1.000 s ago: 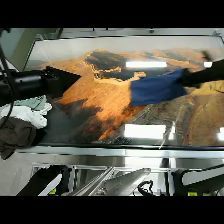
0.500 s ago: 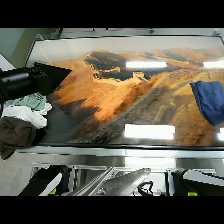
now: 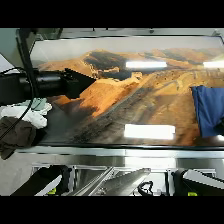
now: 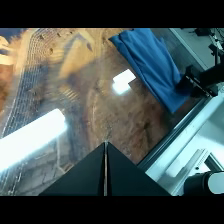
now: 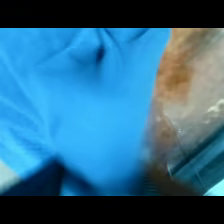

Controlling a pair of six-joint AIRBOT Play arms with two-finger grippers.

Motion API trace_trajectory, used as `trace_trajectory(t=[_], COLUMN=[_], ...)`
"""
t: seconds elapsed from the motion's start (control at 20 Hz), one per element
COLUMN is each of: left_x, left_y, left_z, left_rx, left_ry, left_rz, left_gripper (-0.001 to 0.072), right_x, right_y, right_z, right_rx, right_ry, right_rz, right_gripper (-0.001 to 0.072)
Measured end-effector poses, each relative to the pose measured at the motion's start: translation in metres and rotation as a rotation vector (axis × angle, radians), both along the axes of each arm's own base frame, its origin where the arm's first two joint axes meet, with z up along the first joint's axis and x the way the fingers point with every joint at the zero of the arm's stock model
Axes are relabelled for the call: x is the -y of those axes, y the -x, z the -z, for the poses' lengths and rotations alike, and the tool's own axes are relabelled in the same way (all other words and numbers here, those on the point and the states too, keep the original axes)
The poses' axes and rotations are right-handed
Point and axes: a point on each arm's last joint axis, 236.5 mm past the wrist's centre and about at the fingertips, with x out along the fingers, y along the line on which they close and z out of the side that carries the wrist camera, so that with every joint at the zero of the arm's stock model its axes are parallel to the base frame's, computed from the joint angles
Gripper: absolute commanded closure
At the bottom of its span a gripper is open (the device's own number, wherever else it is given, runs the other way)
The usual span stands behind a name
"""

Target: Fold the shirts.

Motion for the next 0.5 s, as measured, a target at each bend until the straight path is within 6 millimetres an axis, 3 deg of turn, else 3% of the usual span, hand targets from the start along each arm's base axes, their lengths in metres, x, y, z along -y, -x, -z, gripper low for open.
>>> trace_trajectory(t=[0.1,0.25,0.3,0.35,0.45,0.5], left_x=[0.002,-0.007,-0.013,-0.019,-0.035,-0.041], left_y=[-0.002,-0.008,-0.012,-0.014,-0.019,-0.021], left_z=[-0.002,-0.014,-0.02,-0.025,-0.033,-0.034], left_rx=[0.007,0.049,0.067,0.081,0.098,0.098], left_ry=[0.006,0.032,0.042,0.05,0.062,0.064], left_rz=[-0.002,-0.045,-0.069,-0.093,-0.144,-0.164], left_gripper=[0.0689,0.0689,0.0689,0.0688,0.0689,0.0688], right_x=[0.01,0.023,0.025,0.022,0.002,-0.017], right_y=[-0.004,-0.015,-0.021,-0.031,-0.056,-0.072], right_z=[-0.02,-0.07,-0.092,-0.117,-0.16,-0.182], right_rx=[0.012,0.041,0.06,0.094,0.196,0.264], right_ry=[0.035,0.08,0.099,0.116,0.133,0.139], right_rz=[-0.004,-0.018,-0.027,-0.042,-0.105,-0.161], right_gripper=[0.0175,0.0195,0.0387,0.0669,0.0681,0.0681])
